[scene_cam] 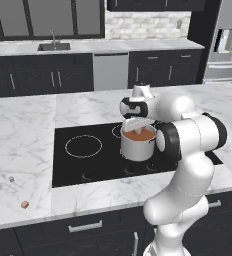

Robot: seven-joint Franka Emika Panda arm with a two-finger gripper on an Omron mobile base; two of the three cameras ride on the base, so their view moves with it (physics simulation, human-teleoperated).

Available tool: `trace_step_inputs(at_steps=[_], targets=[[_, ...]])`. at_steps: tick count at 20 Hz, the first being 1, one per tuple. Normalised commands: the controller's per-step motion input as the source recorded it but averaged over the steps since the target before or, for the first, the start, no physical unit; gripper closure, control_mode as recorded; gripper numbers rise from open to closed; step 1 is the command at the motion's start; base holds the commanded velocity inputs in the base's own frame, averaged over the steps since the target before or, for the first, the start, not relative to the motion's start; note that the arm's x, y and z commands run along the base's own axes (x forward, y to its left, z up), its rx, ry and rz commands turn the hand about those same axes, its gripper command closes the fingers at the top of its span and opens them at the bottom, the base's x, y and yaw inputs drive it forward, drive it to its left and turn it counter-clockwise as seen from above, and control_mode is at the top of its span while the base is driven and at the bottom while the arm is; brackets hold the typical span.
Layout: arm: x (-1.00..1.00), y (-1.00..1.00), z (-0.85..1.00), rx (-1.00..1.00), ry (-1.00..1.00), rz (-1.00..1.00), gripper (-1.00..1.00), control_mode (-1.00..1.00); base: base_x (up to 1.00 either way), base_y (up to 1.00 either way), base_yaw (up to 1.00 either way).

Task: Pick up the sugar cube(s) and place them in the saucepan with hot chocolate.

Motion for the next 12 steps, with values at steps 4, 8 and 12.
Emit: trace_step_inputs(at_steps=[4,8,12], targets=[[0.0,0.0,0.0,0.0,0.0,0.0,-1.0,-1.0,0.0,0.0,0.0],[0.0,0.0,0.0,0.0,0.0,0.0,-1.0,-1.0,0.0,0.0,0.0],[-0.03,0.0,0.04,0.0,0.0,0.0,-1.0,-1.0,0.0,0.0,0.0]])
